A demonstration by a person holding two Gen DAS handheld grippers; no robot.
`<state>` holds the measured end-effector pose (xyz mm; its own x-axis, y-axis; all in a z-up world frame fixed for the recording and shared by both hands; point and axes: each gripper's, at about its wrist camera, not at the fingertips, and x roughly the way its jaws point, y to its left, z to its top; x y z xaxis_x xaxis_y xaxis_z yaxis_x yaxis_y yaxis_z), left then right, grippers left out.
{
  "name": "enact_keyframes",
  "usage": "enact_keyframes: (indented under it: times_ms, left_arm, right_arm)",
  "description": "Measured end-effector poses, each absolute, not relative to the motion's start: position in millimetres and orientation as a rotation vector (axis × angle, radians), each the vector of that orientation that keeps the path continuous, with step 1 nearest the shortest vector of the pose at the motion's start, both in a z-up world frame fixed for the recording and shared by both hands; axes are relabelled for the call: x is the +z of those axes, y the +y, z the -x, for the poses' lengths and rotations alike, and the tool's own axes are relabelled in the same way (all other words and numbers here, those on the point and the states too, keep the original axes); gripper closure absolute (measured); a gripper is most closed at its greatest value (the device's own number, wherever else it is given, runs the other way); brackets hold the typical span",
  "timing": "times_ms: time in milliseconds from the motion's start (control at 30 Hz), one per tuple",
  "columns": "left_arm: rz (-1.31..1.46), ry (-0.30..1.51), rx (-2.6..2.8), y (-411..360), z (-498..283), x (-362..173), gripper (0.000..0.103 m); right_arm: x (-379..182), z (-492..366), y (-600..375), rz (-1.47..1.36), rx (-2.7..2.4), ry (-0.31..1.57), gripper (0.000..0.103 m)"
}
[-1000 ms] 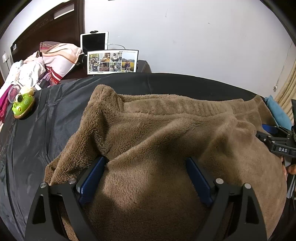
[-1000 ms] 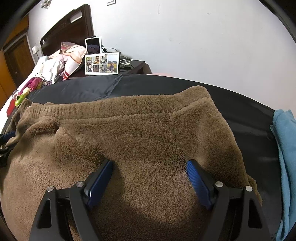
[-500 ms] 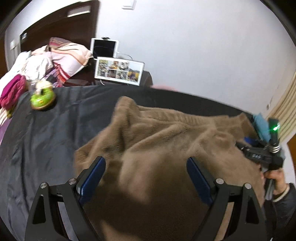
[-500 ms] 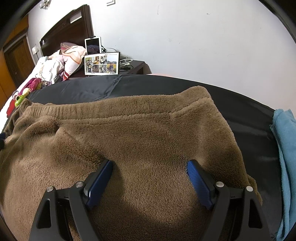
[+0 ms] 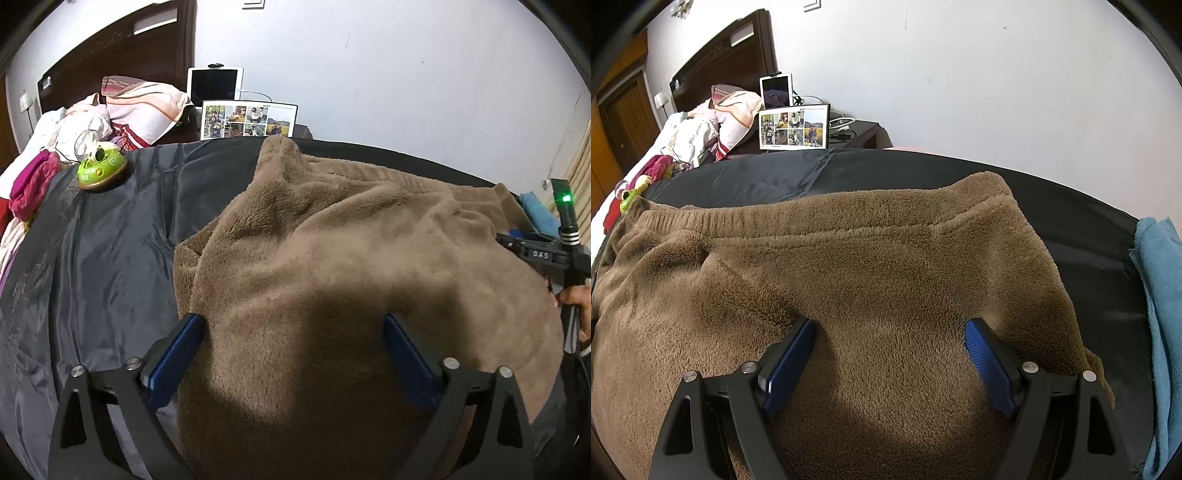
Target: Fold clothes
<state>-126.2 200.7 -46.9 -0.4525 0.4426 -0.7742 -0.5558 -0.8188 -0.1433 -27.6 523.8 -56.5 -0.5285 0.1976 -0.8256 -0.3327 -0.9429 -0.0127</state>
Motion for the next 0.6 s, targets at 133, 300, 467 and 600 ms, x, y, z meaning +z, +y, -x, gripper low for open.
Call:
enact_keyframes:
  times_ms: [133,300,467,600]
  left_arm:
    - [1.206,0.098,2.27,193.0,127.5,-44.0,0.002]
    - [1.096,0.112,2.26,190.7,92.9,-12.3,0.002]
    - [0.986,0.231,2.2,208.6,50.6,2.6,0.002]
    - [0.972,0.332,2.175,231.1,38.0,-11.1,0.002]
  right_arm:
    - [-53.6,26.1,524.0,1.317,2.508,0.216,0.018]
    - [-26.9,-2.3,531.2,1.199,2.566,0.294,0.018]
    - [-2.0,-59.4,530.3,1.142,2.673,0.366,0.018]
    - [-3.9,-99.2,514.0,1.173,2.759,0.403,0.018]
